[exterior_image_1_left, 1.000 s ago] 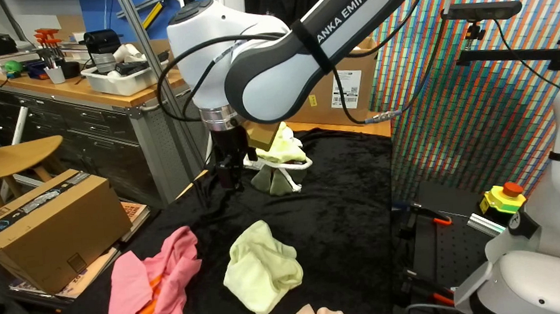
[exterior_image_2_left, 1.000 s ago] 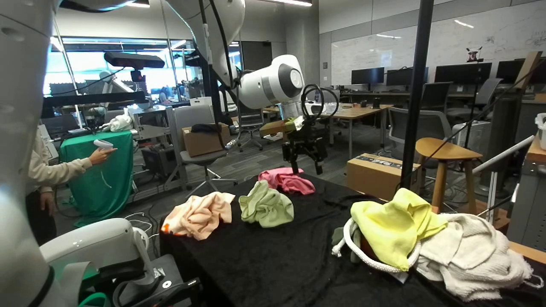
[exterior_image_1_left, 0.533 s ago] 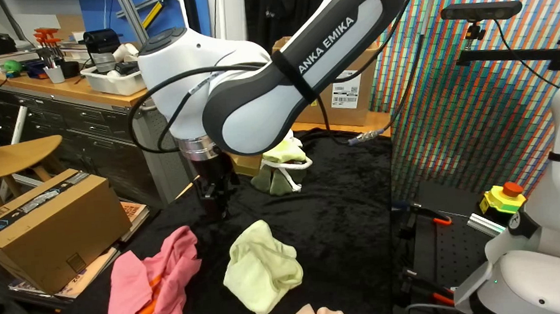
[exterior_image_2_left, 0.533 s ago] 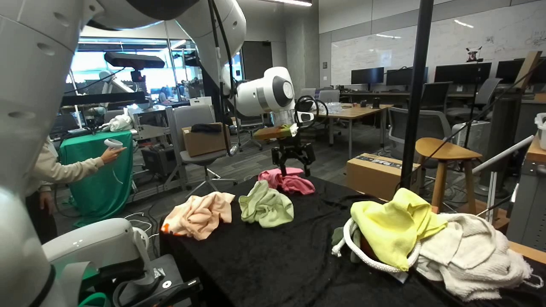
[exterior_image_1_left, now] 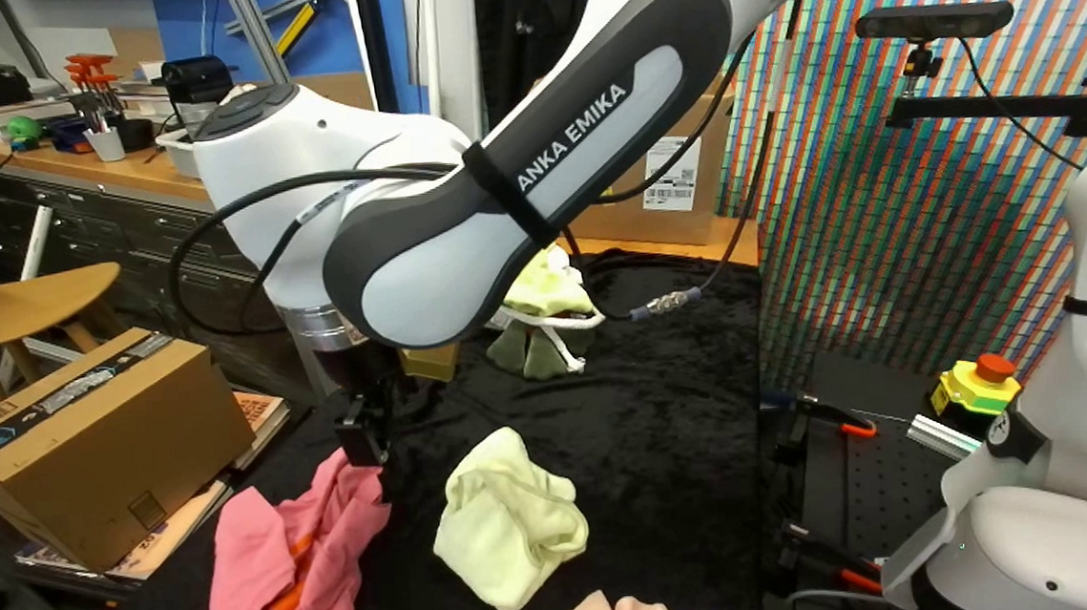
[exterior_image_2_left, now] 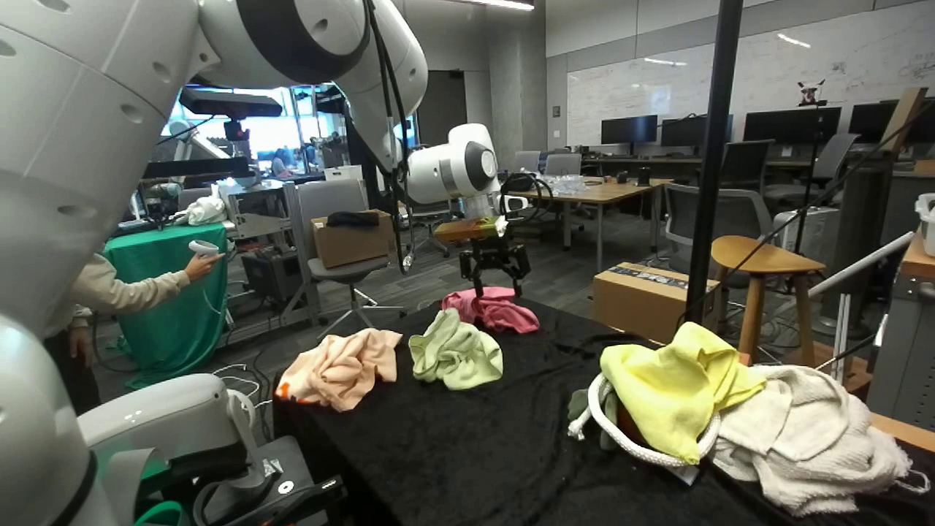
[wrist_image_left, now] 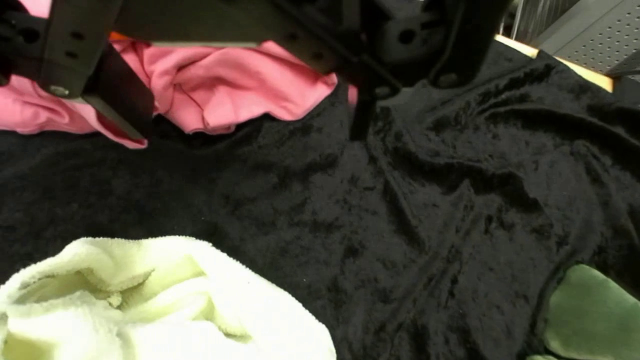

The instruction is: Put all the object in the right back

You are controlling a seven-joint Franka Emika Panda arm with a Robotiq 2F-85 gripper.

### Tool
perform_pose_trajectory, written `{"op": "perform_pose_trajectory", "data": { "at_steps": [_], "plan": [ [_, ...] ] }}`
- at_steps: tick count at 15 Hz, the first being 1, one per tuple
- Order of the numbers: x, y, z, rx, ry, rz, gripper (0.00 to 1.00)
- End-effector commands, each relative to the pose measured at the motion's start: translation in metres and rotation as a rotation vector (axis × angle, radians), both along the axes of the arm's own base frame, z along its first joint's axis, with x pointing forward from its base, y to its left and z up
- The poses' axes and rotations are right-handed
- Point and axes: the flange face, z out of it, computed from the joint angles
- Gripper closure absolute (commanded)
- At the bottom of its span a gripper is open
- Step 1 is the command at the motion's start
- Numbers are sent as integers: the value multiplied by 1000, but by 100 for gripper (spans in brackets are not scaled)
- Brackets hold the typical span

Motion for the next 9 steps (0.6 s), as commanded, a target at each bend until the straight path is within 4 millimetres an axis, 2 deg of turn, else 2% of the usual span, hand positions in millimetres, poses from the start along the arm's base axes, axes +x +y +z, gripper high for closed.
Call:
{"op": "perform_pose_trajectory", "data": {
  "at_steps": [1,5,9],
  "plan": [
    [11,29,-8,17,2,42,0],
    [12,54,-22,17,-1,72,0],
    [14,73,-24,32,-9,77,0]
  ]
}}
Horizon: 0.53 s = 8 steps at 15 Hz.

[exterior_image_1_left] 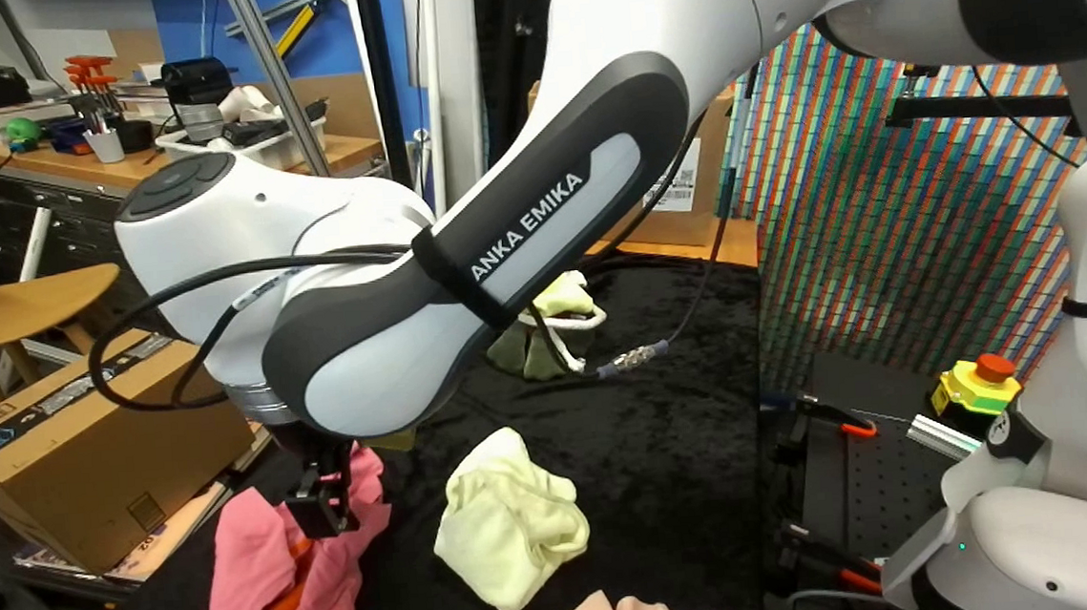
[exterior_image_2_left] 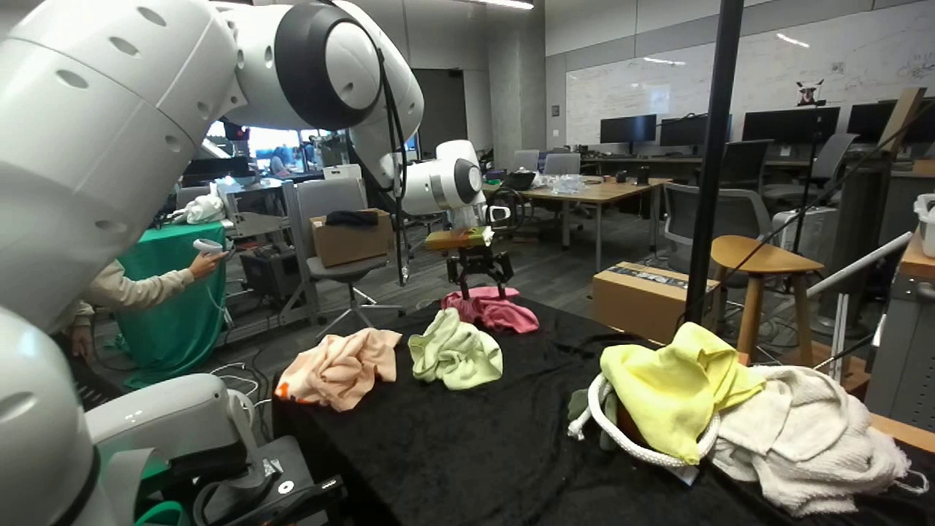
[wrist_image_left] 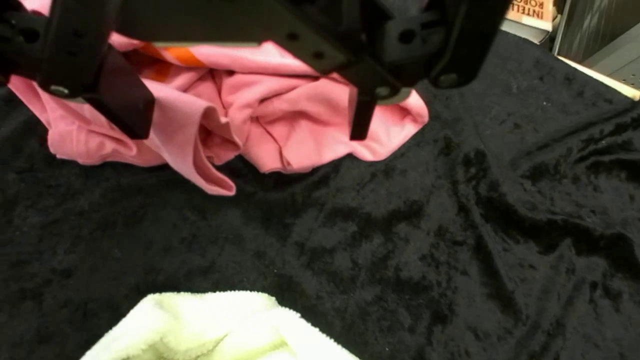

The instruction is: Put all the object in the right back

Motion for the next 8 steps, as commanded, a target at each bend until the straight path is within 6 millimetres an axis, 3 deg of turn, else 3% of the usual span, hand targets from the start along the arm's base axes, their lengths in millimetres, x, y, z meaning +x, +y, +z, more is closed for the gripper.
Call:
{"op": "perform_pose_trajectory", "data": {
  "at_steps": [1,8],
  "plan": [
    [11,18,2,19,-2,9,0],
    [17,38,-18,38,1,17,0]
  ]
}}
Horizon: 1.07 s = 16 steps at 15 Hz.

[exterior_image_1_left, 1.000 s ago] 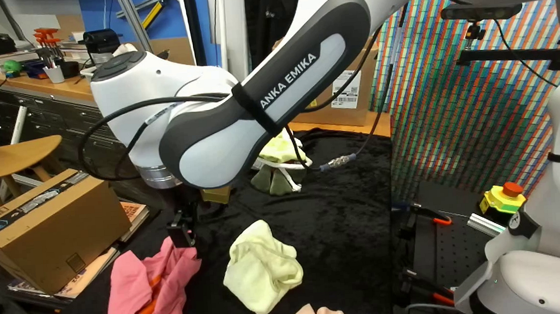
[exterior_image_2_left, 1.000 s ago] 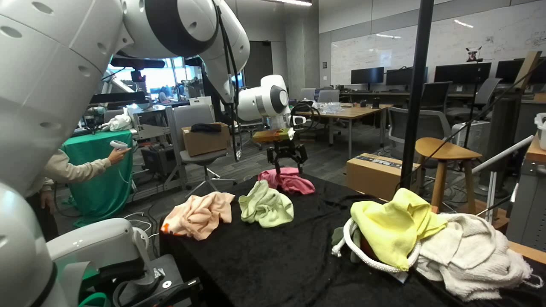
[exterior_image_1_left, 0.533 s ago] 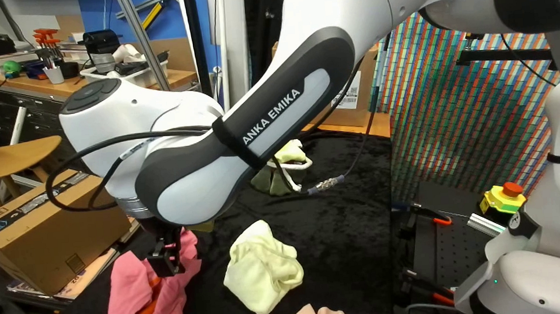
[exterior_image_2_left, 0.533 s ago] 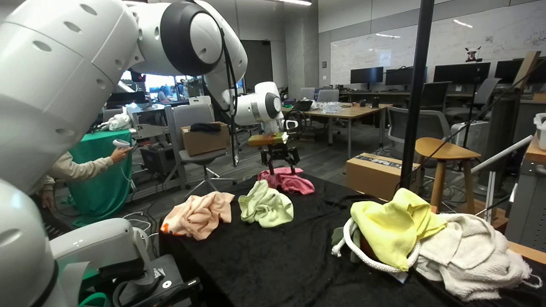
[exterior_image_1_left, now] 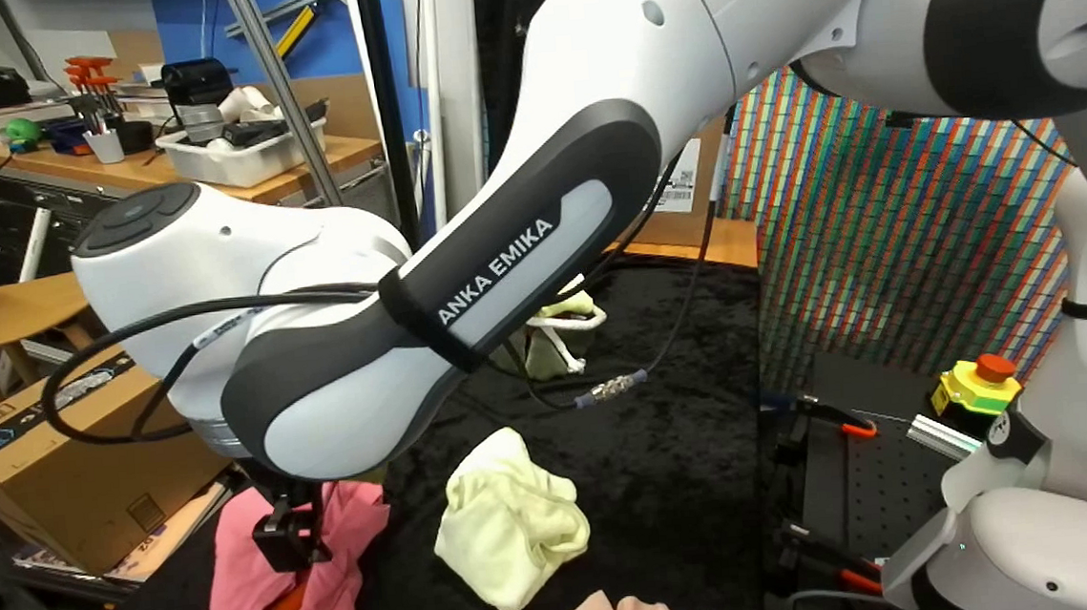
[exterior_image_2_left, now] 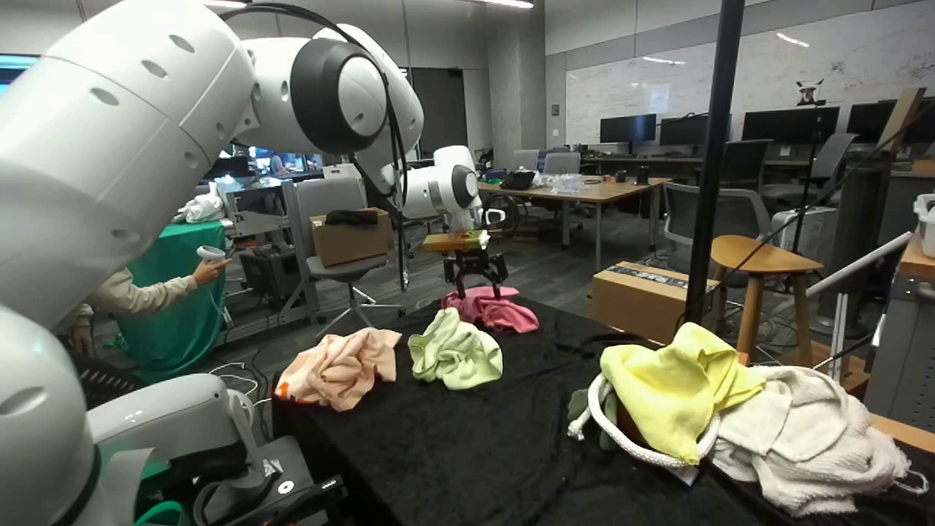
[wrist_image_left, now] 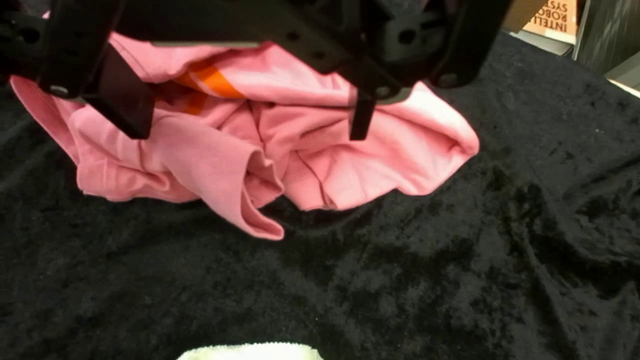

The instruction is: Put all the object in the right back

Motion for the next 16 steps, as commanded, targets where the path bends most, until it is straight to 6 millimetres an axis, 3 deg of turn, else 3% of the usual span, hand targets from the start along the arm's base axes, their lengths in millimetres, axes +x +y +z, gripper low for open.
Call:
{"op": "perform_pose_trajectory", "data": {
  "at_steps": [1,8,9,11,16],
  "plan": [
    [11,12,-10,18,13,5,0],
    [21,15,-28,28,28,-17,0],
    [23,13,-28,30,34,-20,22],
    [25,13,-25,32,37,-27,33],
    [27,14,-17,33,35,-29,77]
  ]
}}
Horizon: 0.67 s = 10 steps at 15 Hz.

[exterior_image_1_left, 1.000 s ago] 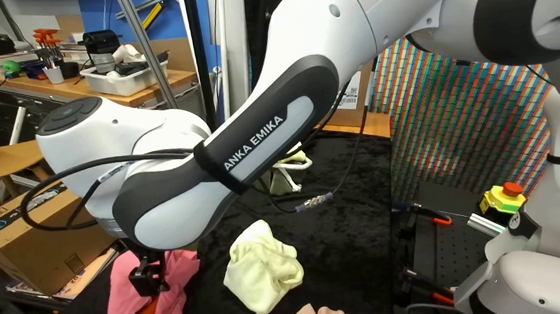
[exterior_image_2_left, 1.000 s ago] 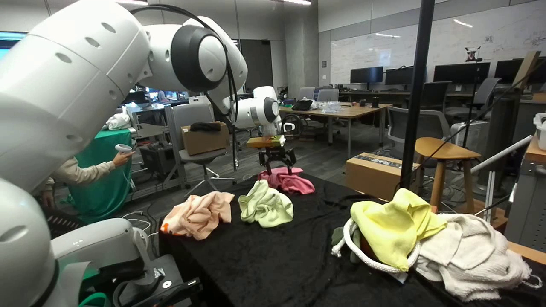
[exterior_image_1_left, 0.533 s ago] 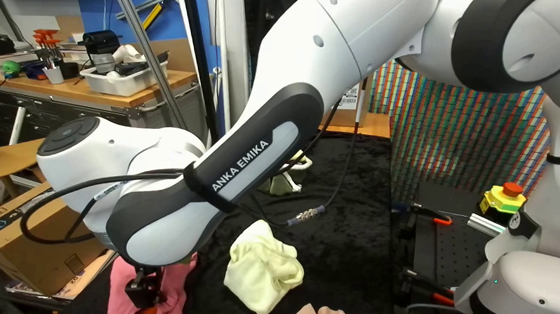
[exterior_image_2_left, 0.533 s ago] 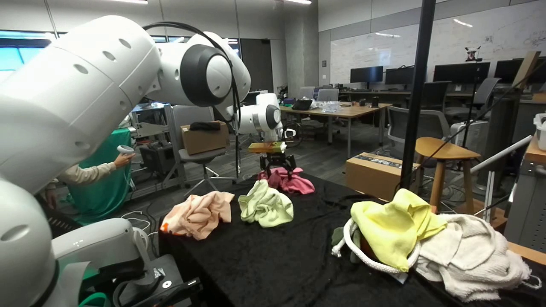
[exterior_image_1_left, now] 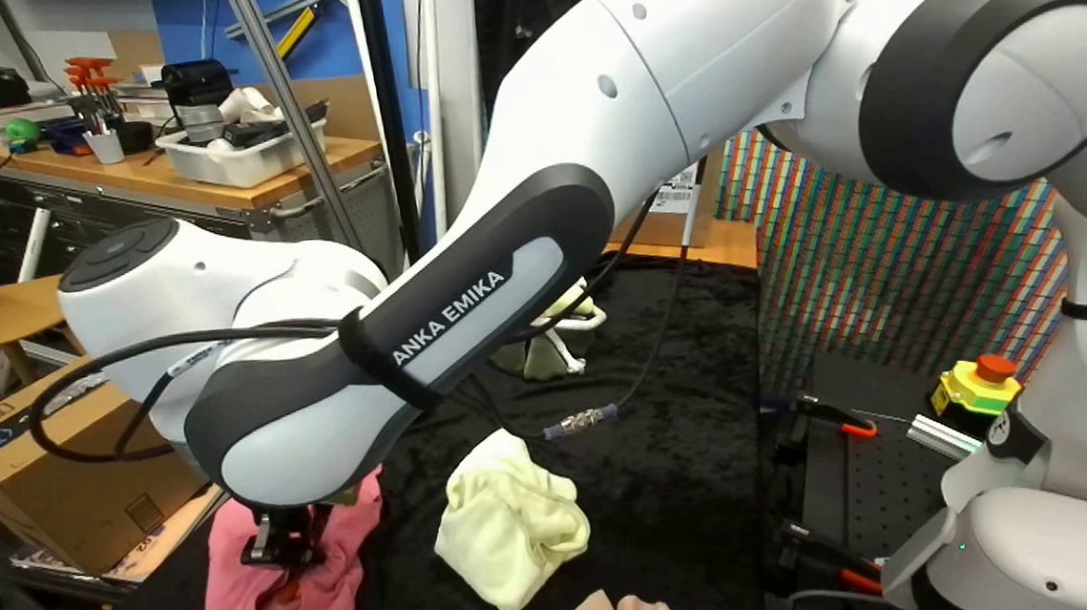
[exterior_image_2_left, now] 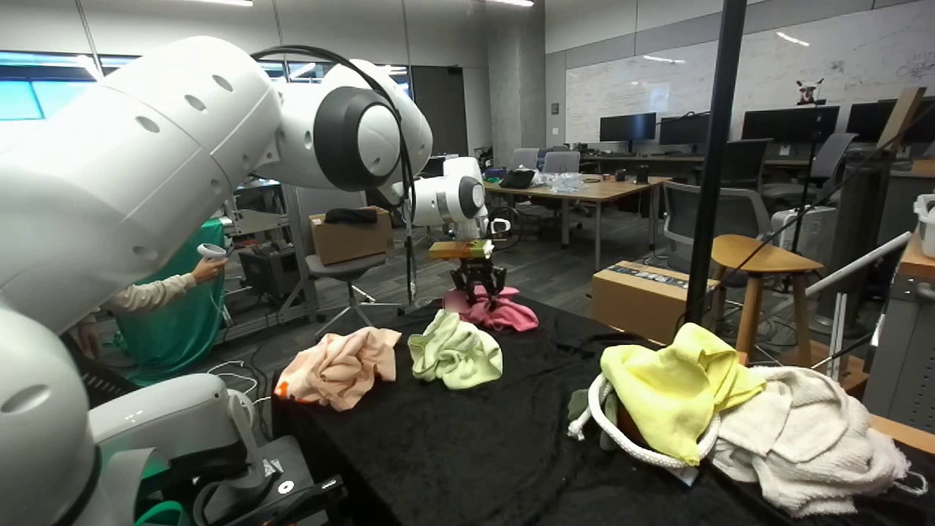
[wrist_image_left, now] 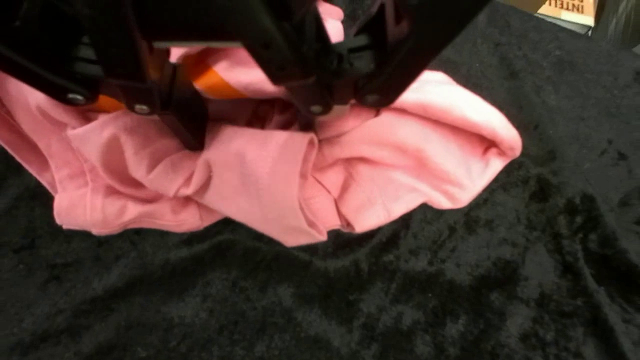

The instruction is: Put all the object in the right back

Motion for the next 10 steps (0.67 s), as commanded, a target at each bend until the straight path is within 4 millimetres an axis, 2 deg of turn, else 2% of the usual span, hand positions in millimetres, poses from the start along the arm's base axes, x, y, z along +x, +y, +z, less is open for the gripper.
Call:
{"op": "perform_pose_trajectory", "data": {
  "at_steps": [1,2,5,10],
  "plan": [
    [6,4,9,16,11,6,84],
    [5,4,11,16,9,7,92],
    [5,3,10,14,11,8,100],
    [1,-9,-4,-40,51,-6,98]
  ]
}}
